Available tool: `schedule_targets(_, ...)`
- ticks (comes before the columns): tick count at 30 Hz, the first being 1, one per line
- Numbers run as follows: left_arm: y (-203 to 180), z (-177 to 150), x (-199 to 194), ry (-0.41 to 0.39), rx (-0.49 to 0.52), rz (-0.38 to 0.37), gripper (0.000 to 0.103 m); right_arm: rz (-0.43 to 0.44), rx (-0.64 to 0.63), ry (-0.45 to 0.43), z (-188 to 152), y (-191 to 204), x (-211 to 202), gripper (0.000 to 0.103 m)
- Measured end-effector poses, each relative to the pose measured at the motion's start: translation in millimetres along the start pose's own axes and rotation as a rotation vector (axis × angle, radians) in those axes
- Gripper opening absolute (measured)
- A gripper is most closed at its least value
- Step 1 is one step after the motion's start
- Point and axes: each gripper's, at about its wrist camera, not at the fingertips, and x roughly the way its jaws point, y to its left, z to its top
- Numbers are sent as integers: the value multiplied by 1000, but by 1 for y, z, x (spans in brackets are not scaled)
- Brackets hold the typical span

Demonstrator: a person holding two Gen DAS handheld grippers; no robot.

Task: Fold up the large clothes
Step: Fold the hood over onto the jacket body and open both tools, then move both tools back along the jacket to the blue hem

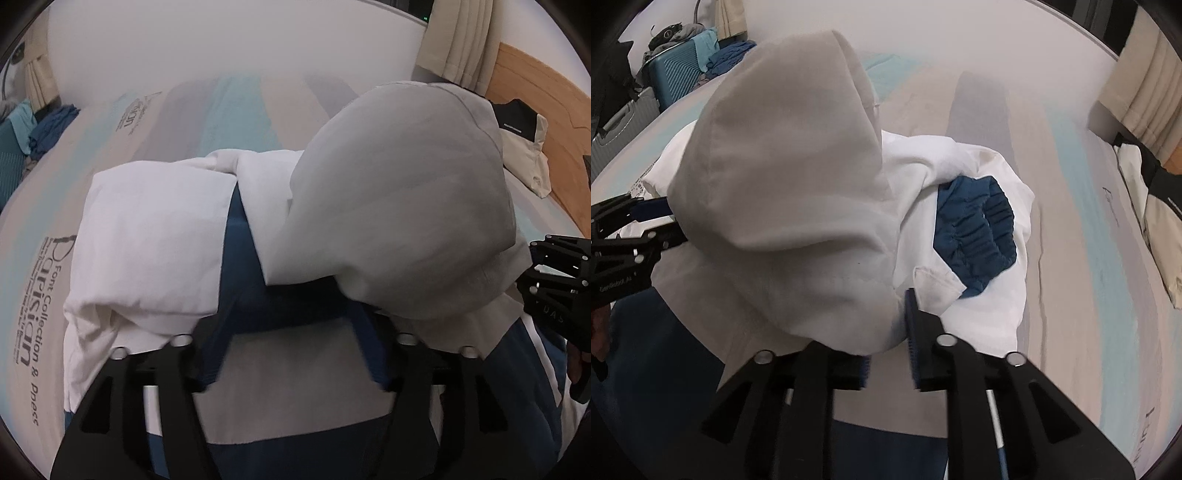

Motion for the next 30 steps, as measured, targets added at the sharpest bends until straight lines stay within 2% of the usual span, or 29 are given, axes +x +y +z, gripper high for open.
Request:
schedule_targets(2,3,-2,0,9,-3,4,71,-10,4,-13,-1,-1,-2,48)
schedule_targets(5,10,-3,0,28,-24,13,83,-13,5,-2,-3,-4,-2,49)
schedule_targets(7,13,-4,-2,37,-41,15,93,-19,15,0,-2,-7,-1,57)
schedule_targets(9,14,-4,-4,46,-42,17,97,-26,30,-9,0,-10,-3,67)
schedule_targets(14,9,1,-11,52,-9,13,97,-56,60,-19,-3,-11,-10,85)
schedule_targets(16,7,2,-14,59,-3,10,97,-56,68,-20,-3,-8,-13,86)
schedule_targets(18,5,4,-18,66,3,16,97,-77,72,-21,-2,-5,-17,92)
schedule_targets(30,-7,1,-41,70,31,16,97,-96,117,-44,-15,5,-52,95)
